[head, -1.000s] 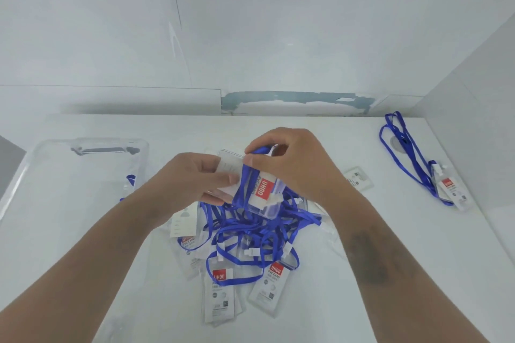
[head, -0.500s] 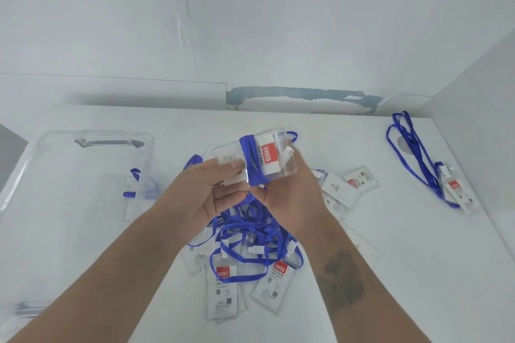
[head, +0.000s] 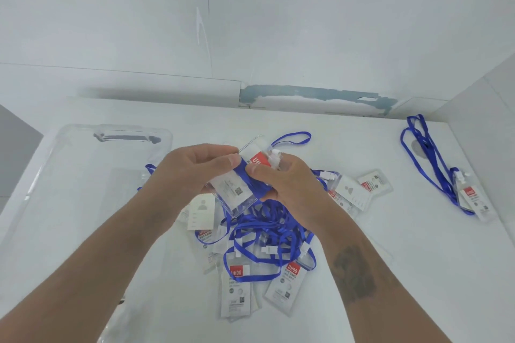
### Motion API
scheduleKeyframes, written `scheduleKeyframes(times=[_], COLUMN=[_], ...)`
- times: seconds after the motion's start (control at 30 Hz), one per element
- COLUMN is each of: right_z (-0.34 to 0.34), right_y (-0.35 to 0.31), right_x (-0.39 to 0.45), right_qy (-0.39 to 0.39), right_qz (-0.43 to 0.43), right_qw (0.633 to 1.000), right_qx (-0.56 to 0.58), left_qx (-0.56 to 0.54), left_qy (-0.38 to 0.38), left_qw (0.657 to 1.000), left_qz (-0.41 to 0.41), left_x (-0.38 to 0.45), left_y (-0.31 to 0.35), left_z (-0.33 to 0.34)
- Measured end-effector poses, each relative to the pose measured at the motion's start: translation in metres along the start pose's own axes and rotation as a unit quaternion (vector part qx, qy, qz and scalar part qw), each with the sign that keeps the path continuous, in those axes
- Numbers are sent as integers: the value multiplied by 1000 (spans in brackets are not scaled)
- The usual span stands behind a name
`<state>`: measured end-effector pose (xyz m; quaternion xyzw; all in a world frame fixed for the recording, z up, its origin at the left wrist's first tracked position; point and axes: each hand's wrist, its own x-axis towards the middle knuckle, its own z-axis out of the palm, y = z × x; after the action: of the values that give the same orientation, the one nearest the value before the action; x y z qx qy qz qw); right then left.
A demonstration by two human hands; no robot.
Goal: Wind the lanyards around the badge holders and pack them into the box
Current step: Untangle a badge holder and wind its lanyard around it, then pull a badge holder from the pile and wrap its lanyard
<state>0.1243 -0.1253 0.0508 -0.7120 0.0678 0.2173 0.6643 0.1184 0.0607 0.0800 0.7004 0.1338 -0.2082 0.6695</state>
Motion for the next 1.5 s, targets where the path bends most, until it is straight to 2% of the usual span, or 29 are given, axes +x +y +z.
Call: scheduleKeyframes(times=[0.17,0.23,0.43,0.6,0.77,0.9,1.0,1.1,1.17,1.37,1.43,1.5], right_z=[9,15,27,38,61,93,115,141,159,201,210,220], right_y=[-17,-21,-26,-35,-47,-53,-55,-62,-64,-55,-52,-51], right_x=[3,3,4,8,21,40,54,65,74,100,103,104], right_qy=[-9,12,96,106,75,44,21,-14,-40,-76,-97,-114], right_qz=[-20,-35,-51,-52,-55,-80,-104,-105,-102,-117,-106,-107], right_qw=[999,999,993,993,995,980,945,893,842,657,619,597], right_qx=[-33,-1,45,-3,-46,-175,-308,-438,-528,-741,-772,-787], left_qx=[79,77,42,37,42,39,28,22,25,60,63,72], left_qy=[-3,-8,36,42,68,100,125,149,166,182,187,193], left_qw=[997,997,998,998,996,993,990,984,980,969,964,958], left_qz=[-3,-6,-5,-20,-30,-40,-66,-91,-106,-157,-177,-199], left_x=[4,6,9,7,1,-7,-9,-9,-7,9,17,27], left_y=[7,10,11,11,7,-4,-17,-33,-45,-78,-92,-105], left_z=[-18,-26,-42,-55,-87,-123,-142,-161,-170,-168,-165,-165])
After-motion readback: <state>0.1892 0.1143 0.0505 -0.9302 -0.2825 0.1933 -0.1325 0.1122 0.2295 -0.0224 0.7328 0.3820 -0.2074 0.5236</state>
